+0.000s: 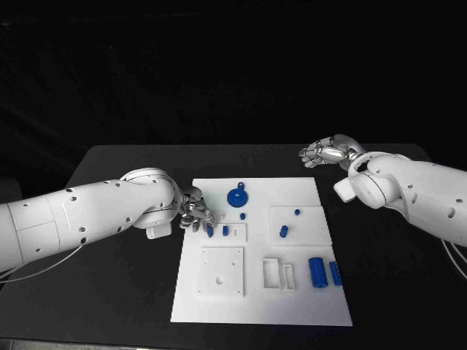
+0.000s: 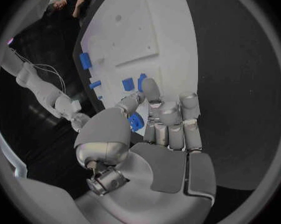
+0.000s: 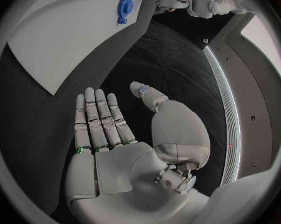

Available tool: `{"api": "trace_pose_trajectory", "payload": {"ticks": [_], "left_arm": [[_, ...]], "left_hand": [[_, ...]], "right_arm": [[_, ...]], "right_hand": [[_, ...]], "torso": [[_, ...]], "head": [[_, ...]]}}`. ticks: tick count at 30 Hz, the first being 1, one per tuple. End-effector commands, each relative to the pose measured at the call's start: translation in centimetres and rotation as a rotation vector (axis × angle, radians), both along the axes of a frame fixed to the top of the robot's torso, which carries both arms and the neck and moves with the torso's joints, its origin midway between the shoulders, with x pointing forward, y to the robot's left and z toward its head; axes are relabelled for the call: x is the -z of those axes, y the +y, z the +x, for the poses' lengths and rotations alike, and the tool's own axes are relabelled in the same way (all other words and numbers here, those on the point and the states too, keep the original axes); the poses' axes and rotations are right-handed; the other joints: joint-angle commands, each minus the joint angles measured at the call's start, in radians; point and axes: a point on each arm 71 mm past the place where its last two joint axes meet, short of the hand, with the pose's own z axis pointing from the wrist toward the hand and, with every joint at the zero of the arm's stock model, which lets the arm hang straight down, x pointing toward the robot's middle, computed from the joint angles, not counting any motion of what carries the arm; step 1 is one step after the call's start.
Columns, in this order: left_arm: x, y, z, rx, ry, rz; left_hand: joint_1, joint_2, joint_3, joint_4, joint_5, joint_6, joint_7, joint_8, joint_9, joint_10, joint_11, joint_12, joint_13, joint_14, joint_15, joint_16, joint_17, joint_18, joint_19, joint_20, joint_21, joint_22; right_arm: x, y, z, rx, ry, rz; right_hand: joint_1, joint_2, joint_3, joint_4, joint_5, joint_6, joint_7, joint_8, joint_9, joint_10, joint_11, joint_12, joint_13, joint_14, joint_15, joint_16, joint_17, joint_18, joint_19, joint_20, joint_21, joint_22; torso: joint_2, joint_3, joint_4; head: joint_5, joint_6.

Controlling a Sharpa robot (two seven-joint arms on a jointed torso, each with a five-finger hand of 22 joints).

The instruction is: Assemble the parts on the task board

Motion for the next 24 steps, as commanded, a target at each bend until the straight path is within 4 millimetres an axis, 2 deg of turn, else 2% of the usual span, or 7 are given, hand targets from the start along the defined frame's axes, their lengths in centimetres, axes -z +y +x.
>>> {"api": "trace_pose_trajectory", "payload": {"ticks": [1, 9, 13, 20, 24], "left_arm": [[0.64, 0.04, -0.38, 0.016, 0.048, 0.019], [0.66, -0.05, -0.47, 0.023, 0.055, 0.019], [0.65, -0.08, -0.54, 0.024, 0.055, 0.019], [0.58, 0.05, -0.37, 0.009, 0.039, 0.013], [0.57, 0.06, -0.34, 0.008, 0.036, 0.012]], "left_hand": [[0.013, 0.0, 0.003, -0.016, 0.004, 0.002, 0.005, 0.004, -0.002, -0.003, 0.002, 0.003, -0.001, -0.003, 0.002, 0.004, 0.001, -0.01, -0.006, -0.111, 0.002, 0.014], [0.015, -0.005, 0.006, -0.033, 0.004, 0.002, 0.006, 0.004, -0.004, -0.003, 0.003, 0.003, -0.002, -0.003, 0.003, 0.003, 0.001, -0.011, -0.005, -0.111, 0.002, 0.014], [0.007, -0.026, 0.005, -0.037, 0.001, 0.001, 0.007, 0.002, -0.006, -0.003, 0.004, 0.002, -0.004, -0.003, 0.004, 0.002, 0.0, -0.013, -0.003, -0.11, 0.001, 0.012], [-0.03, -0.056, 0.008, 0.002, -0.016, -0.008, 0.009, -0.006, -0.013, -0.004, 0.006, -0.001, -0.007, -0.003, 0.005, -0.001, -0.003, -0.013, 0.001, -0.111, -0.003, 0.009], [-0.051, -0.059, 0.011, 0.028, -0.02, -0.019, 0.012, -0.016, -0.02, -0.004, 0.008, -0.001, -0.007, -0.002, 0.007, -0.002, -0.003, -0.013, 0.002, -0.112, -0.004, 0.009]], "right_arm": [[0.0, 0.18, -0.03, -0.015, 0.001, 0.006], [0.0, 0.17, -0.03, -0.015, 0.001, 0.007], [-0.01, 0.14, -0.03, -0.014, 0.001, 0.007], [0.0, 0.14, -0.02, -0.014, 0.001, 0.009], [0.0, 0.11, 0.0, -0.013, 0.002, 0.008]], "right_hand": [[-0.01, 0.0, -0.004, 0.002, 0.006, -0.007, 0.018, 0.007, -0.001, 0.003, 0.005, -0.006, -0.001, -0.006, 0.001, 0.006, -0.001, 0.016, -0.003, 0.004, -0.004, 0.001], [-0.012, 0.0, -0.005, 0.004, 0.008, -0.007, 0.019, 0.007, -0.002, 0.003, 0.005, -0.006, -0.001, -0.006, 0.001, 0.006, -0.002, 0.016, -0.002, 0.004, -0.004, 0.002], [-0.013, 0.001, -0.005, 0.005, 0.008, -0.007, 0.019, 0.007, -0.002, 0.003, 0.005, -0.006, -0.001, -0.006, 0.001, 0.006, -0.002, 0.016, -0.002, 0.005, -0.005, 0.002], [-0.017, 0.002, -0.006, 0.009, 0.01, -0.008, 0.019, 0.008, -0.003, 0.003, 0.005, -0.007, -0.001, -0.007, 0.001, 0.006, -0.003, 0.016, -0.002, 0.005, -0.005, 0.002], [-0.018, 0.003, -0.006, 0.01, 0.012, -0.008, 0.019, 0.008, -0.003, 0.003, 0.005, -0.007, -0.001, -0.007, 0.001, 0.007, -0.003, 0.017, -0.002, 0.005, -0.006, 0.002]], "torso": [[0.0, 0.0004, 0.0003], [0.0, 0.0002, 0.0008], [0.0, 0.0003, 0.0007], [0.0, 0.0006, 0.0004], [0.0, 0.0004, 0.0002]], "head": [[0.0, 0.0], [-0.001, -0.003], [-0.001, -0.002], [0.0, 0.0], [0.0, 0.001]]}}
